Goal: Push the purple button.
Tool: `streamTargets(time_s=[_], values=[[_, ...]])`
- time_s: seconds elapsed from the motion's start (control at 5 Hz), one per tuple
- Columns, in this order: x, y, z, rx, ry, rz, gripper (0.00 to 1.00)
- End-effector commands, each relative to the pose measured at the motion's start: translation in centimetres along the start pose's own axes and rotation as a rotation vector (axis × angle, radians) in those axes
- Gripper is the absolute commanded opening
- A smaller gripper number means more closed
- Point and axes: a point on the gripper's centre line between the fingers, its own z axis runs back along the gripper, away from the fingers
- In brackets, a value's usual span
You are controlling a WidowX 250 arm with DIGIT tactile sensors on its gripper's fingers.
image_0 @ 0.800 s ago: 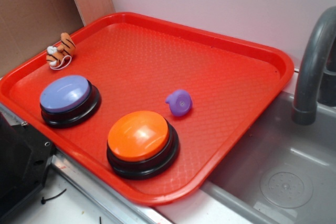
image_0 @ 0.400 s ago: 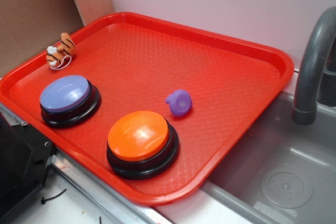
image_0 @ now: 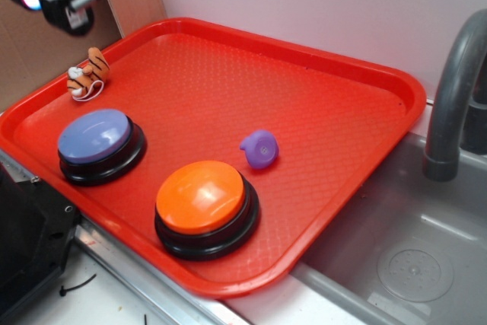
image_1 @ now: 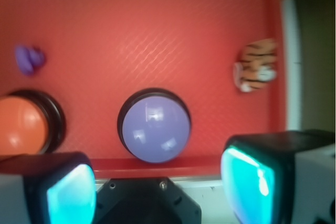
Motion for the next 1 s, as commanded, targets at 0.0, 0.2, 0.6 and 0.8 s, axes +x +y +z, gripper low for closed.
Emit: streamTargets(time_s=[0.0, 0.2, 0.6, 0.8], values=[[-0.9, 1.7, -5.3, -0.004, -0.025, -0.02, 1.0], [-0.9, 1.7, -5.6, -0.013, -0.019, -0.029, 1.0], [-0.9, 1.5, -7.2, -0.007, 0.041, -0.042, 1.0], [-0.6, 1.3, -5.6, 0.0, 0.017, -0.043, 1.0]])
